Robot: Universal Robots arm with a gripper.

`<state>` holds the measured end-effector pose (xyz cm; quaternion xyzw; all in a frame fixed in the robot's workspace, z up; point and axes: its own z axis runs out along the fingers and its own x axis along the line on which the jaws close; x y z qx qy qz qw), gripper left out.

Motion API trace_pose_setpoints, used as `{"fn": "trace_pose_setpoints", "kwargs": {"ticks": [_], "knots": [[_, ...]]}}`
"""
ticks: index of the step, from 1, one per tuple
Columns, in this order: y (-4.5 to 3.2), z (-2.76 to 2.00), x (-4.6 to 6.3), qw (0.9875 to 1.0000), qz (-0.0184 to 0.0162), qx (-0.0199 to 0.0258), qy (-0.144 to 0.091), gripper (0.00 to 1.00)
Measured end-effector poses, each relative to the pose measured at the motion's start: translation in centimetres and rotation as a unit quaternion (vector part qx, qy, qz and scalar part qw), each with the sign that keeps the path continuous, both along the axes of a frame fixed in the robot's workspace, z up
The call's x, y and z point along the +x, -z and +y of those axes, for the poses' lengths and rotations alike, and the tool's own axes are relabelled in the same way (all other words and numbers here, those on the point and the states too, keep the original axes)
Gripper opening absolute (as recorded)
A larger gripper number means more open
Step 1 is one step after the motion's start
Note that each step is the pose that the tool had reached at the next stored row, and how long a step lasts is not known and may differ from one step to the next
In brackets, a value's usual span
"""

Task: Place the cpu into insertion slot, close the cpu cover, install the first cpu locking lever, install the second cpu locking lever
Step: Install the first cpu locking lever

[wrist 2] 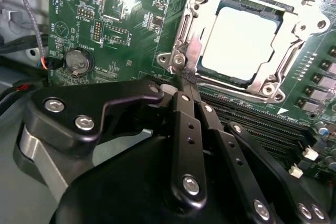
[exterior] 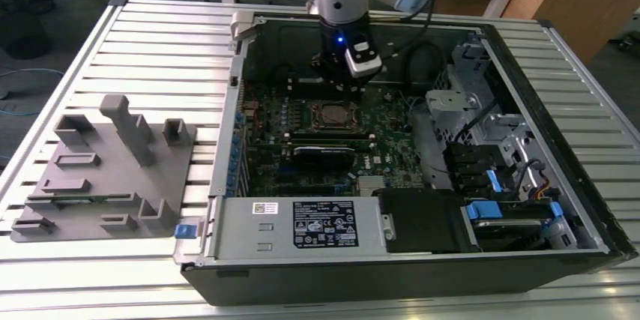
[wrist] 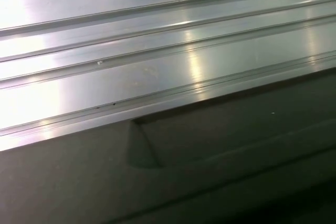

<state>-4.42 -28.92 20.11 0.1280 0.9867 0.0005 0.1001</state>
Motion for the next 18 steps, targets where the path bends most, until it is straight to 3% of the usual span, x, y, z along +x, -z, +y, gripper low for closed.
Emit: {"fn": "trace_pose_setpoints", "kwargs": {"ticks": [7,13,16,18], "knots": [[0.06,-0.35,-0.57,0.9999,-0.0168,0.0034,-0.001,0.11],[0.13,-0.47,-0.83,0.9998,-0.0195,0.0041,-0.002,0.11],[0.13,-0.47,-0.88,0.9996,-0.0248,0.0116,-0.001,0.11],[0.14,-0.48,-0.94,0.9996,-0.0263,0.0123,-0.001,0.11]]}}
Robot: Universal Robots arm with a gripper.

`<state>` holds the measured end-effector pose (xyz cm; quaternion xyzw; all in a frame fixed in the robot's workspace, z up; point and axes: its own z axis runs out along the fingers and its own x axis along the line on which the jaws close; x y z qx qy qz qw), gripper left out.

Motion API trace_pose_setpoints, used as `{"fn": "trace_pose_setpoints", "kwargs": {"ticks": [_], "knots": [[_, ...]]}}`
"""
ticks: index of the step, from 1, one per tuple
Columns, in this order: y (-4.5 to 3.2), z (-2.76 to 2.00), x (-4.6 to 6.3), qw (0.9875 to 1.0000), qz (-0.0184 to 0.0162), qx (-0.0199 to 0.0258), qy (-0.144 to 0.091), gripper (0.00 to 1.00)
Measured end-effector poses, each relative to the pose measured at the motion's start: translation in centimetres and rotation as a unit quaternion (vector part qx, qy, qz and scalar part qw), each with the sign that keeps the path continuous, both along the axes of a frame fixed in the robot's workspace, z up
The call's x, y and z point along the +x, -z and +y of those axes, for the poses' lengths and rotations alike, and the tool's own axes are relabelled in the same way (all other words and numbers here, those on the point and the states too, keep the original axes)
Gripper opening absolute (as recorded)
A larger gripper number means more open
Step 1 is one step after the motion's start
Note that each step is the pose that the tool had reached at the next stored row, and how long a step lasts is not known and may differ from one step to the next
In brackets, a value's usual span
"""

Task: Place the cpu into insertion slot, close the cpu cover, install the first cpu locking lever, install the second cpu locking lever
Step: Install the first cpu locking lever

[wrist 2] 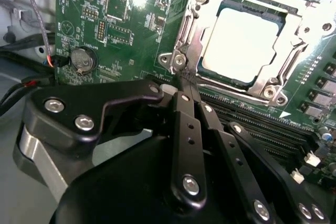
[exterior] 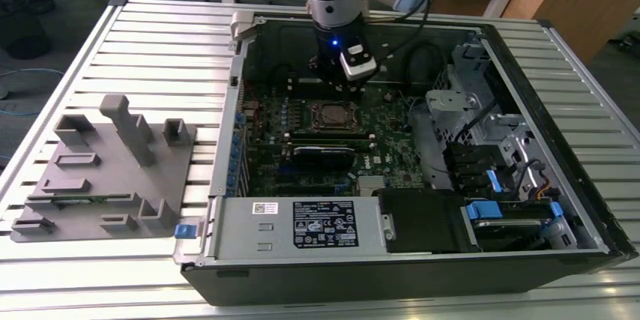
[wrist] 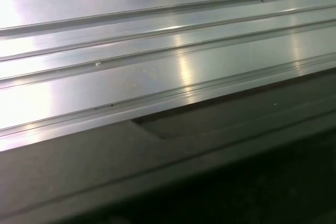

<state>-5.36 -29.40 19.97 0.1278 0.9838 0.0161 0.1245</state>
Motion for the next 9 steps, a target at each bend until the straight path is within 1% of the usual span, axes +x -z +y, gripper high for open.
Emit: {"fn": "trace_pose_setpoints", "kwargs": {"ticks": [1,2,4,6,9], "knots": [[0.02,-0.01,-0.07,1.0,-0.0008,0.0,0.0,0.11],[0.05,-0.02,-0.18,1.0,-0.0025,0.0001,0.0,0.11],[0.12,-0.03,-0.39,1.0,-0.0083,0.001,0.0,0.11],[0.16,-0.03,-0.53,0.9999,-0.0127,0.0017,0.0,0.11],[0.25,-0.07,-0.75,0.9998,-0.0205,0.0033,0.0,0.11]]}}
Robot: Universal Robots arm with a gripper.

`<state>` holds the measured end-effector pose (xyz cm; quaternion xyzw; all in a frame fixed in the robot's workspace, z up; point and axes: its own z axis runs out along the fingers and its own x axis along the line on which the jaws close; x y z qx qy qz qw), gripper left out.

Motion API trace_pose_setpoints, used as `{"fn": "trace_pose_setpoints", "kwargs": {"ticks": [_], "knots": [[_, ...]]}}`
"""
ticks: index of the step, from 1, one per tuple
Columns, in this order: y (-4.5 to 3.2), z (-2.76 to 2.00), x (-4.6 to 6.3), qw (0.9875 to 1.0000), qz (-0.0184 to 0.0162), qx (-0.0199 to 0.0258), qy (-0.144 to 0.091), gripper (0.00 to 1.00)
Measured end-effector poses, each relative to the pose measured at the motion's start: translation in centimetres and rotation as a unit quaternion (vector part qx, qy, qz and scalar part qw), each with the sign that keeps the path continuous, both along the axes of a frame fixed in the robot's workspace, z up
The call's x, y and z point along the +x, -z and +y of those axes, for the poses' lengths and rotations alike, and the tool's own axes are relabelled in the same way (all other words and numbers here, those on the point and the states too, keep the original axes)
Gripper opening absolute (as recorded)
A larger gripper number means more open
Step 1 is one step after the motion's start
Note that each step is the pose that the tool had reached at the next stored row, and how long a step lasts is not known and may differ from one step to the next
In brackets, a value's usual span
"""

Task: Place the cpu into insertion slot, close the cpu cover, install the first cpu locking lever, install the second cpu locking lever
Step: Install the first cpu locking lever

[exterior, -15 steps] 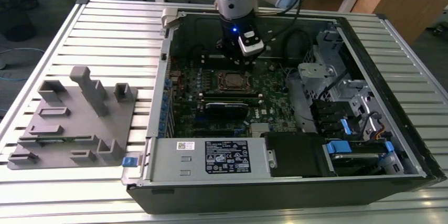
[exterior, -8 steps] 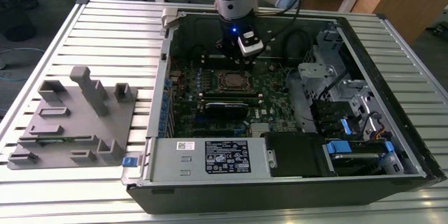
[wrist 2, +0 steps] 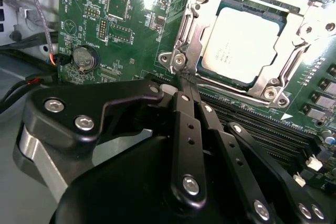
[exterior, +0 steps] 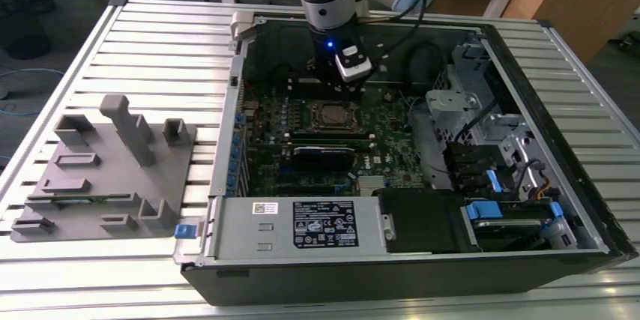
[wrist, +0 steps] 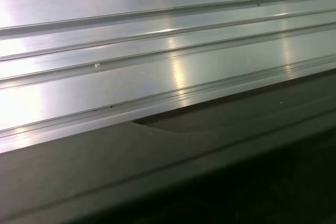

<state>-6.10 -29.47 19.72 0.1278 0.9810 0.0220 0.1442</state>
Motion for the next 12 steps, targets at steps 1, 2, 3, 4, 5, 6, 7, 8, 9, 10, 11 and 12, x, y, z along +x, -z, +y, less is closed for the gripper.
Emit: {"fn": "trace_pose_setpoints", "kwargs": {"ticks": [1,2,3,4,5,6,7,8,9,10,11,12], "knots": [[0.01,-0.01,-0.03,1.0,-0.0014,0.0003,0.0,0.11],[0.01,0.0,-0.03,1.0,-0.0015,0.0003,0.0,0.11],[0.01,0.0,-0.03,1.0,-0.0016,0.0003,0.0,0.11],[0.02,0.0,-0.02,1.0,-0.0017,0.0004,0.0,0.11],[0.04,-0.01,-0.03,1.0,-0.0019,0.0005,0.0,0.11],[0.09,-0.01,-0.06,1.0,-0.0024,0.0009,0.0,0.11],[0.15,-0.01,-0.08,1.0,-0.003,0.0011,0.0,0.11],[0.21,0.0,-0.11,1.0,-0.0034,0.0012,0.0,0.11],[0.26,-0.01,-0.14,1.0,-0.0038,0.0012,0.0,0.11],[0.3,-0.01,-0.17,1.0,-0.0041,0.0011,0.0,0.11],[0.34,-0.01,-0.2,1.0,-0.0043,0.0011,0.0,0.11],[0.36,-0.01,-0.23,1.0,-0.0045,0.0011,0.0,0.11]]}}
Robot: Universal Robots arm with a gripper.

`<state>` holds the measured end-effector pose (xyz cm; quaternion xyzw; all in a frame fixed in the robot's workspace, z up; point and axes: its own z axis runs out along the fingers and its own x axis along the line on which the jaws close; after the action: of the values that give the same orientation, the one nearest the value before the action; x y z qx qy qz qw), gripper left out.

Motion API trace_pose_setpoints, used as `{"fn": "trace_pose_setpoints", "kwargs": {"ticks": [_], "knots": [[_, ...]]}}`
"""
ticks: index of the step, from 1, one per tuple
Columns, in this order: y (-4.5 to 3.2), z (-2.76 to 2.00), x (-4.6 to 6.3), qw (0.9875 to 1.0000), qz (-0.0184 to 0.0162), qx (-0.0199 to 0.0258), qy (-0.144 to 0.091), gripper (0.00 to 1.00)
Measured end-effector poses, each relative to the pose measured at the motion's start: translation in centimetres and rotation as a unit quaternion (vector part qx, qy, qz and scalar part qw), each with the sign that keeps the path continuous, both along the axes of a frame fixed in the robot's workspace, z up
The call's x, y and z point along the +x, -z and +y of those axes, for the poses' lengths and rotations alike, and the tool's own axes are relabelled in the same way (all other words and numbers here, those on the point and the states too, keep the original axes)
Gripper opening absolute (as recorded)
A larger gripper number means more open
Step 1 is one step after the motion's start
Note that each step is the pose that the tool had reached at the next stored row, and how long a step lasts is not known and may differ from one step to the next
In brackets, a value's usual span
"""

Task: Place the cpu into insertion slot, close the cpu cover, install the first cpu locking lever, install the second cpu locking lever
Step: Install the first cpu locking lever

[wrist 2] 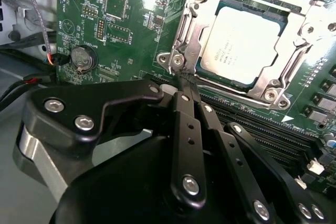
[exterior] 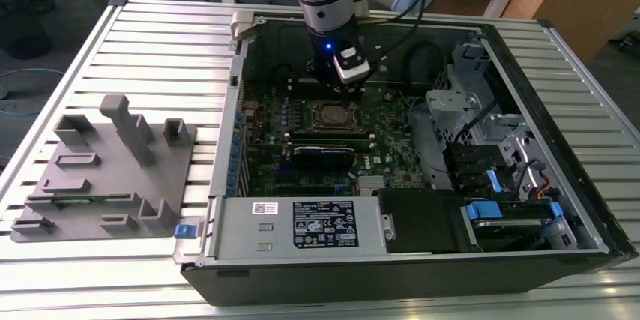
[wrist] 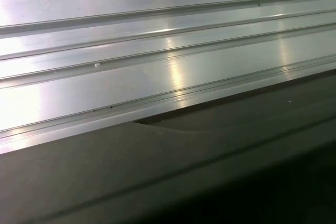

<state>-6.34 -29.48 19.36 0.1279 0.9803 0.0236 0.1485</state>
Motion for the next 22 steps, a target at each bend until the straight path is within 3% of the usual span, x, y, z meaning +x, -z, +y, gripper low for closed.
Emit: {"fn": "trace_pose_setpoints", "kwargs": {"ticks": [8,22], "knots": [[0.06,0.0,-0.18,1.0,-0.0021,0.0008,0.0,0.11],[0.17,0.01,-0.53,0.9999,-0.0111,0.0088,0.0,0.11]]}}
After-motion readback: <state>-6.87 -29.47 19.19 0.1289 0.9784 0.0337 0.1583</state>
